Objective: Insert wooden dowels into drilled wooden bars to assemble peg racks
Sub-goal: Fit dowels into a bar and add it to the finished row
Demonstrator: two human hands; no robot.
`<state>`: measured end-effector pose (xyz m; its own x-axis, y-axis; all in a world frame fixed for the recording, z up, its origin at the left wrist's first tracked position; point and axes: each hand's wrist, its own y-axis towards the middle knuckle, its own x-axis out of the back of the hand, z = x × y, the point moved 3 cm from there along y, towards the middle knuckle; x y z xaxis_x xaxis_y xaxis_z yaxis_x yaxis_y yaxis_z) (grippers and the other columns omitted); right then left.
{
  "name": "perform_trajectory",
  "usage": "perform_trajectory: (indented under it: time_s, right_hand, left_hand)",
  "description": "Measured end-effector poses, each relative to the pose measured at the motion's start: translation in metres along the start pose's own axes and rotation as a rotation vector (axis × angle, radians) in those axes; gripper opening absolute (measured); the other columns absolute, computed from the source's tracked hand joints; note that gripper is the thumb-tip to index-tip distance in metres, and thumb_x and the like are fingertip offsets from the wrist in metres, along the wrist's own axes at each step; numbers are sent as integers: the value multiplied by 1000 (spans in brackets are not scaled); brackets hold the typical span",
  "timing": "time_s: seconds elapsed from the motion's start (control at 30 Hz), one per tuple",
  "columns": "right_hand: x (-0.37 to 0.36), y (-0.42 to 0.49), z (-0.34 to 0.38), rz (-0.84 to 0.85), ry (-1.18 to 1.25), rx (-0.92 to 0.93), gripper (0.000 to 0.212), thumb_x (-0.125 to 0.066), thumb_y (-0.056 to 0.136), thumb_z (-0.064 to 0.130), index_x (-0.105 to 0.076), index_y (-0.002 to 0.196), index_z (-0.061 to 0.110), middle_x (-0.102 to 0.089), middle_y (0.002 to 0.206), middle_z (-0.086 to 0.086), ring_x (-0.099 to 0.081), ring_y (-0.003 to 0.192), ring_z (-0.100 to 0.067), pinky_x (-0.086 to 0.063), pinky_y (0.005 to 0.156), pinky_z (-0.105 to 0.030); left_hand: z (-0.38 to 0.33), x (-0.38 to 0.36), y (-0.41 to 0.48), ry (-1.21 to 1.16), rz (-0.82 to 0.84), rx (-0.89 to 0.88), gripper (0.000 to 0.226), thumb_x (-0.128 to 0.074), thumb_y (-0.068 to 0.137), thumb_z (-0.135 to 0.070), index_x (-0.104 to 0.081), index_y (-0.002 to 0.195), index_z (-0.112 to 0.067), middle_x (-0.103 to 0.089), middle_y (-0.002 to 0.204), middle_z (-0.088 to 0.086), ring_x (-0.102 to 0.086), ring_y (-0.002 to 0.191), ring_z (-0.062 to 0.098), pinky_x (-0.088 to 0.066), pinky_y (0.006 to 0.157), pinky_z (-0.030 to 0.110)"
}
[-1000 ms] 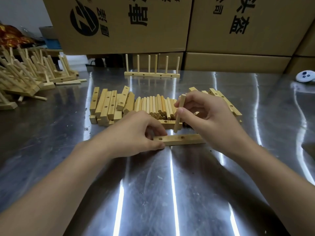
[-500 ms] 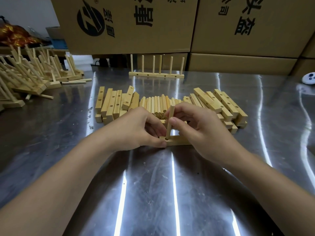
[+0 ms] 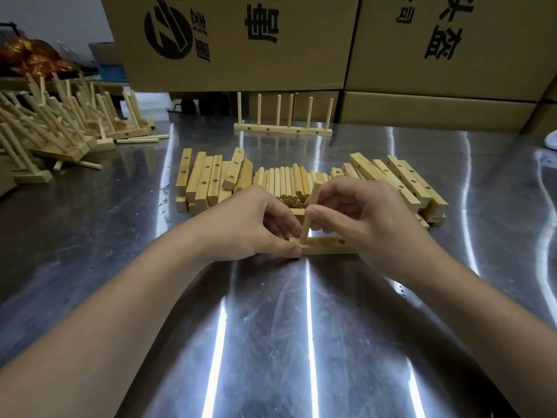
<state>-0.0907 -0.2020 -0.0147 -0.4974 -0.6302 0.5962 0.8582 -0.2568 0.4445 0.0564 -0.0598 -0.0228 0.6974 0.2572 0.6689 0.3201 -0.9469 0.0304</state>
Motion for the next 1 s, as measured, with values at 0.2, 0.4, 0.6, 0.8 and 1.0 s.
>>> perform_trajectory:
  time_s: [0.2,0.4,0.6,0.8,1.0]
  right_hand:
    - [-4,-2,1,-30,-65,-8,12,-73,99,34,-75,101,22,-75,84,10,-73,85,-12,-61,77,-40]
    - [-10,-2,4,-97,217,-53,28,-76,98,29,-74,125,23,-79,105,7,-75,106,-11,-60,95,-37]
    - [-11,2,8,-145,391,-50,17,-73,98,13,-79,114,13,-82,97,-2,-80,95,-19,-65,87,-38]
    - [-11,5,11,-156,380,-49,11,-80,93,10,-81,103,9,-82,89,-4,-81,86,-20,-67,79,-40]
    - [-16,7,13,-163,312,-56,10,-84,91,17,-82,100,13,-82,87,0,-81,84,-20,-66,81,-49]
  left_hand:
    - [0,-1,0,9,2,4,17,-92,82,-27,-84,97,-27,-78,83,-12,-73,81,2,-54,72,11]
    - [1,0,0,3,1,3,16,-93,81,-28,-83,93,-26,-77,81,-12,-72,78,2,-53,70,12]
    - [1,0,2,15,3,17,20,-93,81,-29,-82,97,-27,-77,83,-17,-73,81,0,-52,70,11]
    - [2,0,2,-14,-1,18,18,-94,79,-27,-82,93,-27,-78,81,-14,-72,79,1,-52,70,12]
    - [4,0,1,-20,-9,16,20,-95,79,-31,-83,93,-23,-79,85,-5,-73,80,5,-57,73,17]
